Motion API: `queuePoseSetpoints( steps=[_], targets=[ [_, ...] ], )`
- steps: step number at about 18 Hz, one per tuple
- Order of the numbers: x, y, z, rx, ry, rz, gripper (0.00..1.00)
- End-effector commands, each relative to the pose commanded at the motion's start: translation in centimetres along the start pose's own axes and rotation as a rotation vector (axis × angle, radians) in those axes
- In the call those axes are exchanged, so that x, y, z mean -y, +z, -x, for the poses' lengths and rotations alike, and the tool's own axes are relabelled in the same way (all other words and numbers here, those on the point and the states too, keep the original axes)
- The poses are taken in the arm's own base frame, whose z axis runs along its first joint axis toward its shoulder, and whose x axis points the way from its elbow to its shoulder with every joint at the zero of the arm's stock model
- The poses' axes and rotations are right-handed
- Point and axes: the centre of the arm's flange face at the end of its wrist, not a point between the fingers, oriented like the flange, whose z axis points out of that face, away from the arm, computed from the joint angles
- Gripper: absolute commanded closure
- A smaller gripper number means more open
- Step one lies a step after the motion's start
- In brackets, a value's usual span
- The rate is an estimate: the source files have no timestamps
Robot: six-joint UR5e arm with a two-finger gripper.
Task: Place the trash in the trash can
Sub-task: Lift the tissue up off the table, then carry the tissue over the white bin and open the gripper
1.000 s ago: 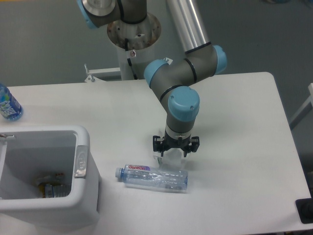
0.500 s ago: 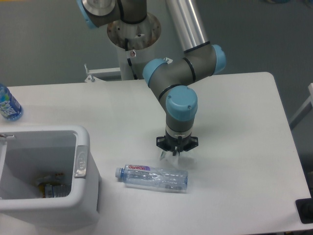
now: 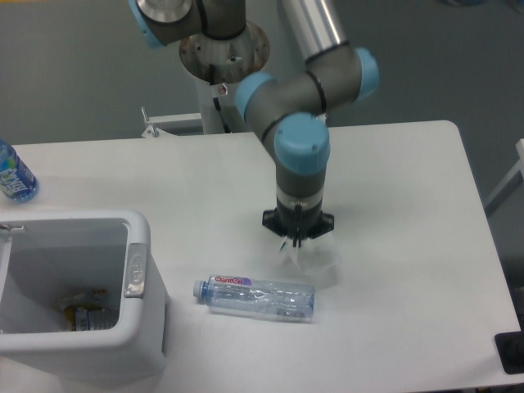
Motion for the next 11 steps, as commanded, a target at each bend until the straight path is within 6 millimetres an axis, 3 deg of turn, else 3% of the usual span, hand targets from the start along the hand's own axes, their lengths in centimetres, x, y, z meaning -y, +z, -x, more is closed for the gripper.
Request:
queuePoseSetpoints(
  steps=[3,7,9,11],
  targets=[
    [2.3,-5.1,0.8,-0.038,-0.061,-0.134,0.90],
    [5.2,-11.7,2.8,-0.175,-0.299,-0.359,0.90],
    [6.5,-14.7,2.6,-0.215,-0.381,-0.424,0.90],
    [7.5,-16.2,1.7,-0.246,-0.408,-0.463,0.90]
  ],
)
